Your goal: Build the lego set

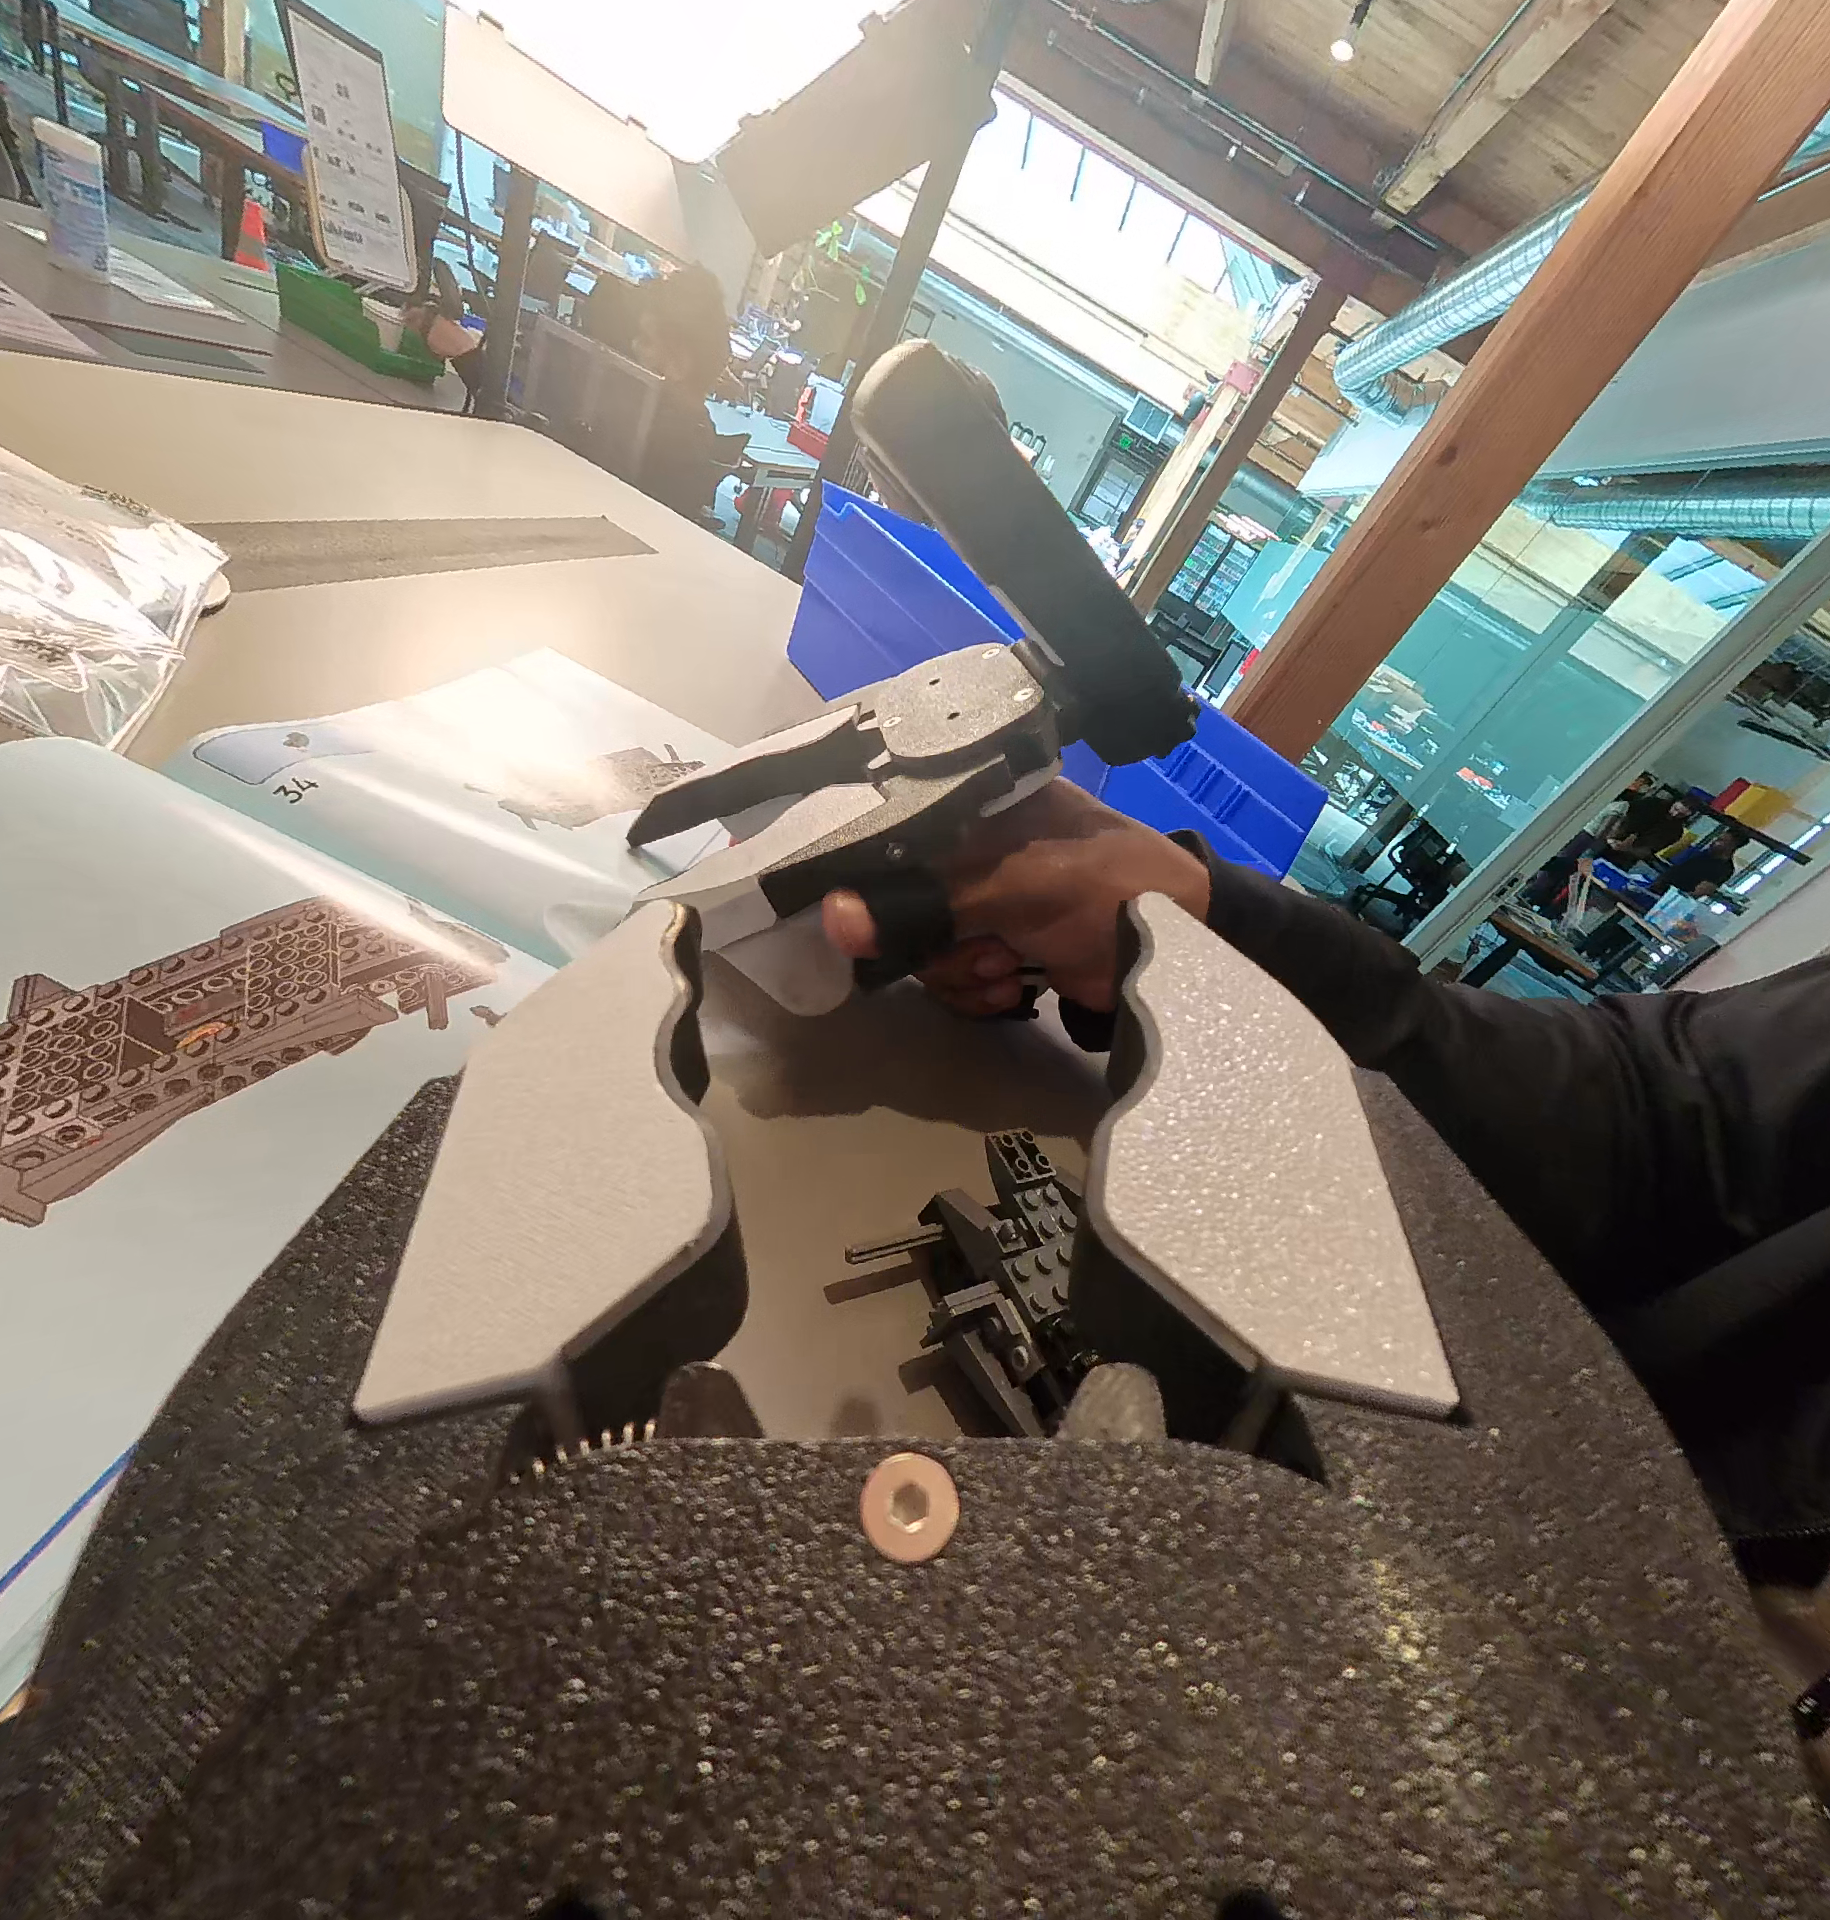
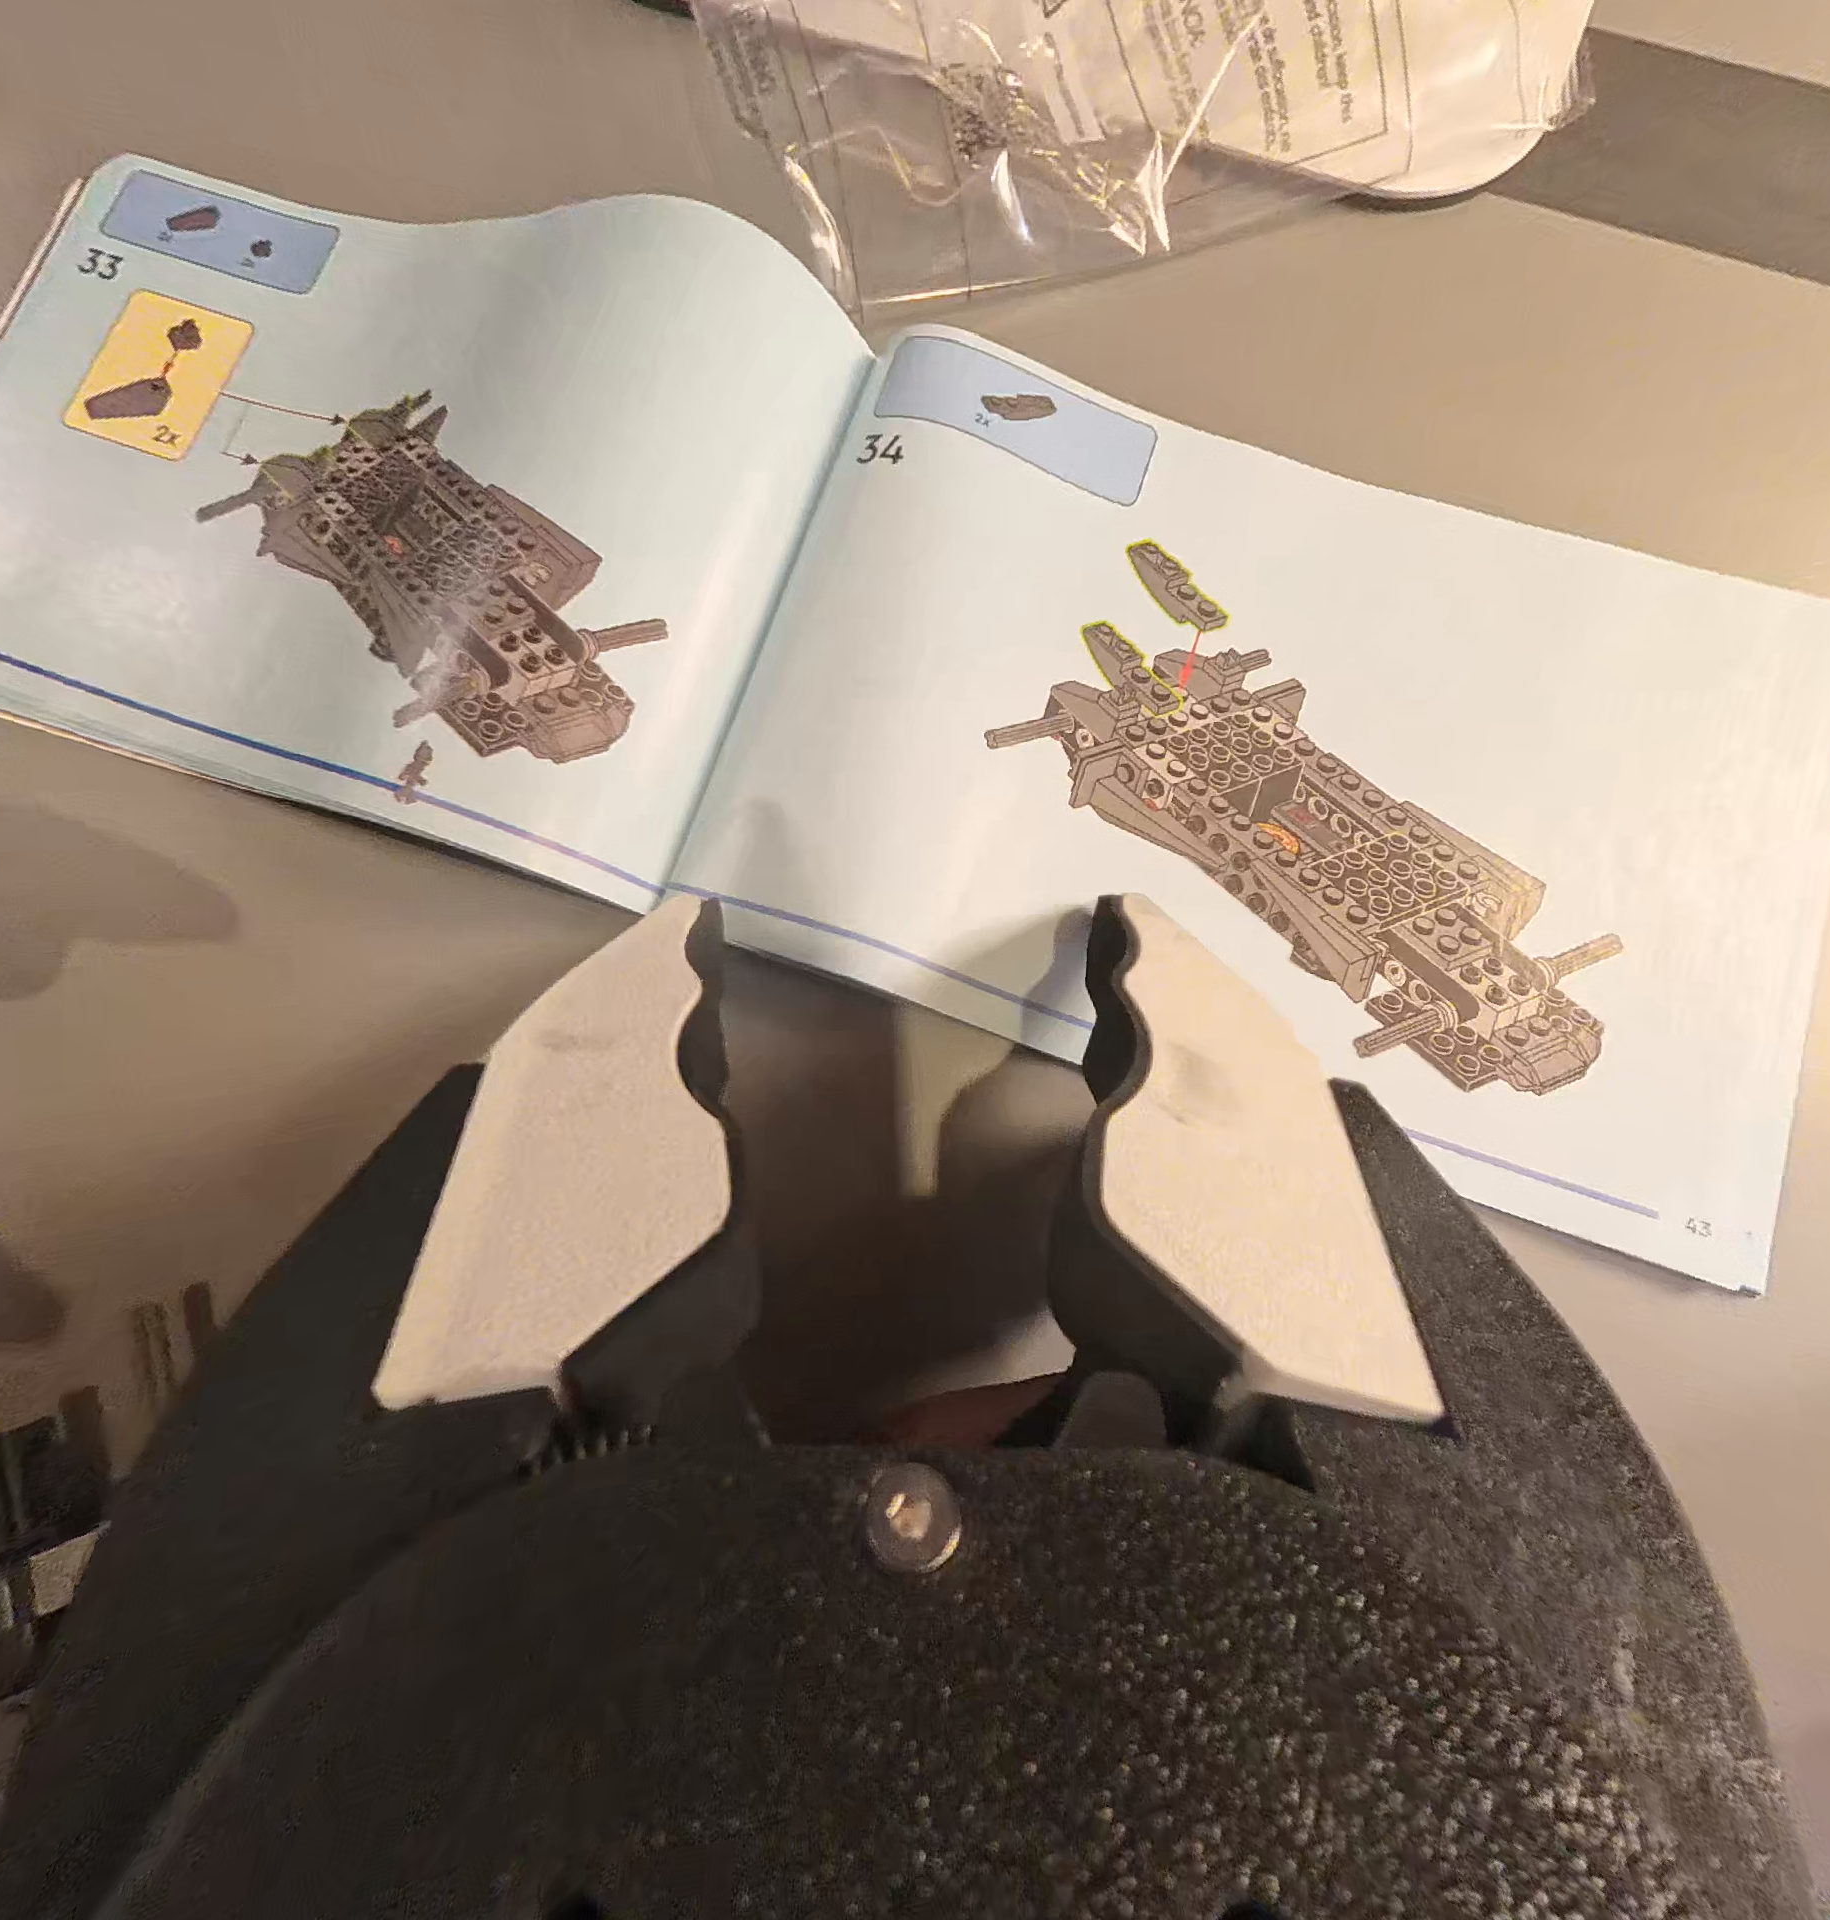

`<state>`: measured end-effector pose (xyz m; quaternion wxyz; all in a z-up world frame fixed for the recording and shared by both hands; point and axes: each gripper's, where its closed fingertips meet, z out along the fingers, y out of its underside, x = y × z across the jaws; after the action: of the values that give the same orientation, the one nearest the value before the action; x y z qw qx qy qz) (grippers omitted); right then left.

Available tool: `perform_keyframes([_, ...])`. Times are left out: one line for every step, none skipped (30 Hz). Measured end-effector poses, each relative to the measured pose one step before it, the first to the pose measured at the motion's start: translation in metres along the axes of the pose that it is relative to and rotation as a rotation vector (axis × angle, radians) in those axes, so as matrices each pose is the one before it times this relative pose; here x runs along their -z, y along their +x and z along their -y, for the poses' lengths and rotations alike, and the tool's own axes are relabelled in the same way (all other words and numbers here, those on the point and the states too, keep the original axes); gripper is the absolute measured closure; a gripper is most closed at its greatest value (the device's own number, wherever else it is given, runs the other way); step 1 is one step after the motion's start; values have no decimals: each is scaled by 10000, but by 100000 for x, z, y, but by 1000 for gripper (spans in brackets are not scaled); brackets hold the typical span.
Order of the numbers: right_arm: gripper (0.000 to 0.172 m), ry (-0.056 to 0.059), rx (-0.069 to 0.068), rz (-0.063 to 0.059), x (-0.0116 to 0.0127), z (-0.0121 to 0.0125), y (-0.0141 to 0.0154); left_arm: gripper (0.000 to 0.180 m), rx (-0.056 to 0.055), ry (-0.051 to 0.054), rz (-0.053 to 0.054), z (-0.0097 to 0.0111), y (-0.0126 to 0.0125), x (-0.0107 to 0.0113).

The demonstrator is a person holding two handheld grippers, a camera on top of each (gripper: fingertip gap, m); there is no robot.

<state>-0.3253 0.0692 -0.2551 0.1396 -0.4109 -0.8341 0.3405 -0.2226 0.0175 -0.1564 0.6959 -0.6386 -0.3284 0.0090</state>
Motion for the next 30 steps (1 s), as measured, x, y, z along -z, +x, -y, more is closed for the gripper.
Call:
perform_keyframes([107,18,47,42,-5,32,-201,104,39,11,-9,5,14,4])
perform_keyframes([110,2,56,29,-10,0,-162,104,34,-3,-10,-8,24,-3])
perform_keyframes([113,5,52,13,-6,14,-130,105,11,-14,11,-30,-3,-8])
perform_keyframes([116,14,31,31,-4,20,-124,105,-10,-15,9,-20,6,-11])
perform_keyframes([119,40,11,45,30,58,-135,105,-14,-11,-6,-9,31,1])
perform_keyframes([120,93,6,39,69,135,-108,105,-8,-10,4,-7,22,-1])
perform_keyframes([120,141,9,-16,160,218,15,105,-1,-13,3,-14,12,6])
perform_keyframes([118,148,8,-132,244,246,225,105,8,-15,-3,-11,14,11])
perform_keyframes([111,137,-3,-278,297,241,492,105,5,-12,4,-16,-2,31])
perform_keyframes([104,93,-26,-419,322,169,792,105,-1,-12,14,-3,-3,37])
perform_keyframes([97,36,-73,-486,252,81,992,105,-13,-14,12,-3,-14,46])
perform_keyframes([90,-24,-168,-451,139,-31,1044,105,-22,-6,21,12,-19,46])
perform_keyframes([82,-89,-246,-246,-7,-128,804,105,-17,2,25,20,-38,44])
perform_keyframes([77,-189,-285,-37,-151,-284,521,106,-1,8,13,17,-35,30])
perform_keyframes([70,-301,-233,57,-298,-454,316,106,15,5,-12,19,2,4])
perform_keyframes([62,-322,-150,45,-354,-489,240,106,17,3,-30,-2,19,-17])
perform_keyframes([57,-312,-82,81,-346,-484,94,106,8,-6,-21,-42,17,-42])
perform_keyframes([52,-248,-77,108,-305,-379,-41,106,0,-26,-12,-69,4,-59])
perform_keyframes([48,-71,-4,80,-111,-98,-98,106,-9,-36,-19,-62,13,-64])
perform_keyframes([46,-118,57,42,7,-93,-131,106,-13,-24,-10,-30,10,-59])
perform_keyframes([44,-115,51,65,30,-89,-198,106,-15,5,-10,-1,20,-39])
perform_keyframes([44,-64,77,20,29,-70,-153,106,2,2,-8,-7,-13,-34])
perform_keyframes([45,-36,101,-40,-13,-70,-89,106,20,-10,-12,-12,-14,-25])
perform_keyframes([47,-7,108,-38,6,-50,-99,106,28,1,-9,-8,-17,11])
perform_keyframes([51,8,107,3,25,16,-166,106,24,24,-8,41,-17,27])
perform_keyframes([55,29,90,43,39,57,-236,107,25,35,-2,55,-26,41])
perform_keyframes([60,28,91,23,12,61,-221,107,35,29,0,36,-42,27])
perform_keyframes([63,21,111,7,-4,32,-214,107,41,12,-5,25,-30,26])
perform_keyframes([67,25,114,12,6,39,-223,107,30,6,-9,10,-17,17])
perform_keyframes([72,51,81,44,29,70,-258,107,13,8,3,9,-16,30])
